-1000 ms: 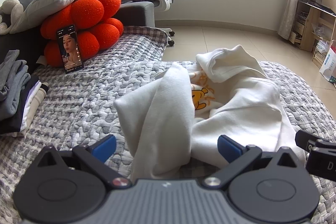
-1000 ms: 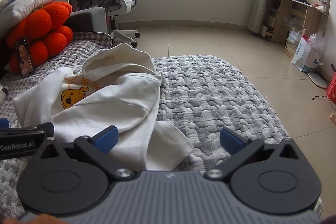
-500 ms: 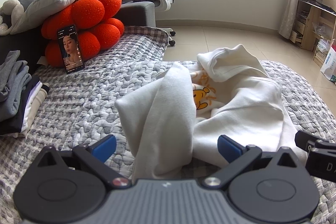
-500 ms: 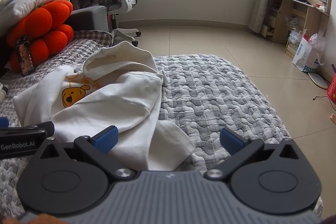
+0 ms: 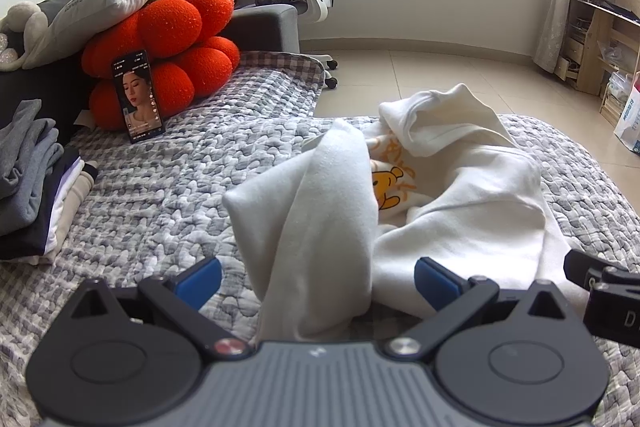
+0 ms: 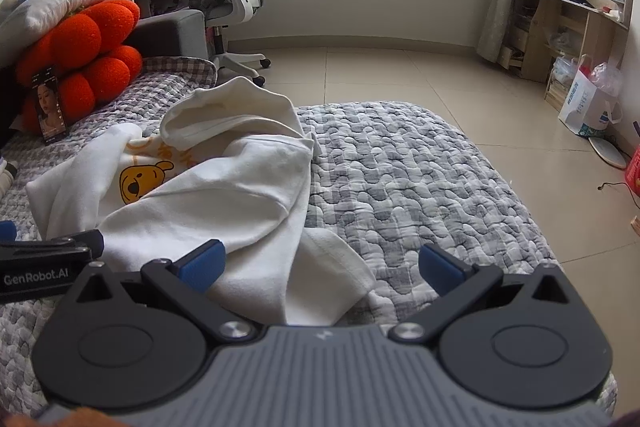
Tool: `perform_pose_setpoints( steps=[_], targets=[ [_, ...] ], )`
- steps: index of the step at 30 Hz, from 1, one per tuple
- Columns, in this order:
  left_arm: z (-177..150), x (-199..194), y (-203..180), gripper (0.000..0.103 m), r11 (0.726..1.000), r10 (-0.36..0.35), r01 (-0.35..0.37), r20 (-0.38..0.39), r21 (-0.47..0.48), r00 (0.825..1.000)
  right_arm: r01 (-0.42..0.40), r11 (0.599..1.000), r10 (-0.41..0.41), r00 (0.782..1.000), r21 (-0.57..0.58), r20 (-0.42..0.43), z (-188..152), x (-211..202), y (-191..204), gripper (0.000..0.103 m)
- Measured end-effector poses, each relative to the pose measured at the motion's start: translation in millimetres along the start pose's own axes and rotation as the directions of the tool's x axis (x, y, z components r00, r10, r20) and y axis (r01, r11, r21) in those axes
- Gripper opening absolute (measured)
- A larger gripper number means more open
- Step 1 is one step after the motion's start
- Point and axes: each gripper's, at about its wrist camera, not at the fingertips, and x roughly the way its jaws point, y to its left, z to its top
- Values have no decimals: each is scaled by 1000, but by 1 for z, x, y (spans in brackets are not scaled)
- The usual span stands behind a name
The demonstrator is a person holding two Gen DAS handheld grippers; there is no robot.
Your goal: Fold clothes
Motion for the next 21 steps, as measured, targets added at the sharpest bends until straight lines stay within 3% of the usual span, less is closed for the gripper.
perform_pose_setpoints(
  steps=[16,21],
  targets=[
    [0,11,9,103,999,53,-53,-7,9,999,-13,1000,13,999,-14,-47,-2,17,11,103],
    [9,32,11,103,1000,19,-18,-42,26,999,-16,1000,14,996,-15,-92,-2,37,12,103]
  ],
)
